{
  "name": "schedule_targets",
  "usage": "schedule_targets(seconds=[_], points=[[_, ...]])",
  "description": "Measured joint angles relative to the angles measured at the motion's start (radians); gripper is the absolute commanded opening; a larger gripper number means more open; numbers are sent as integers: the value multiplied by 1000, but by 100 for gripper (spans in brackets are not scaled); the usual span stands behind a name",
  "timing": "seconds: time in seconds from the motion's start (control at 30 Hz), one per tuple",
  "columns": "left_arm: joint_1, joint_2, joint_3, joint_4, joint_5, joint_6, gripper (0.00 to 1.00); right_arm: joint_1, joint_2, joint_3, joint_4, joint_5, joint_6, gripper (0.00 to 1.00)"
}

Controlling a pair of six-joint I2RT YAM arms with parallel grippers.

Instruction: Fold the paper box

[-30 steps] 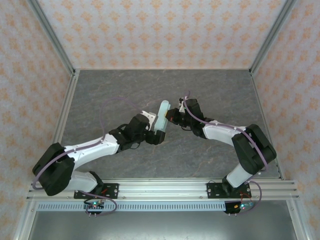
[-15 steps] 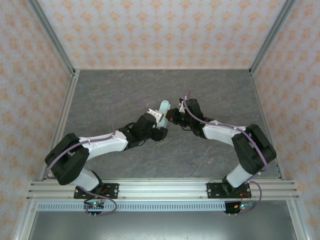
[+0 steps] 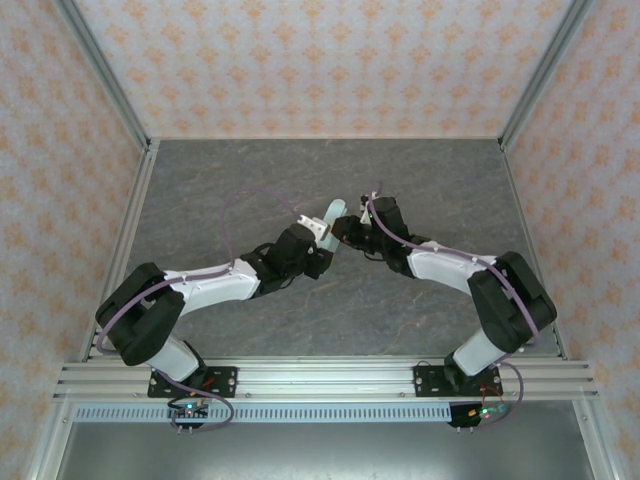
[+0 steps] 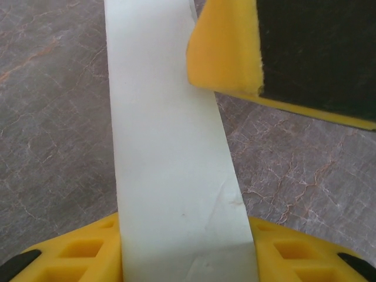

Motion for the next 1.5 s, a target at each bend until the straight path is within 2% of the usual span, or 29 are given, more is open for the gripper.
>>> schedule_targets(seconds=[0.17,0.33,0.4,0.57,0.77,0.9,1.1,1.3,1.5], points=[[32,-10,0,-6,58,81,41,-24,-154,0,-174,42,-74,48],[135,-45,20,-68,223,208,39,-141,-334,19,-323,66,-227,53],[177,-51,50,-113,302,284,37,-183,-347,53,-387,78,-310,53],[219,-63,89,-190,462,528,37,-207,-346,82,-470,89,-496,54],[291,-58,129,-364,635,821,39,-231,-346,82,-495,15,-671,53],[359,-24,224,-490,745,980,39,-212,-362,42,-500,-41,-791,53],[394,50,316,-663,857,1180,38,-108,-393,16,-558,23,-951,53],[394,153,413,-805,914,1319,38,-86,-404,16,-581,71,-1067,52],[394,205,471,-900,927,1411,38,-39,-400,6,-603,54,-1180,53]])
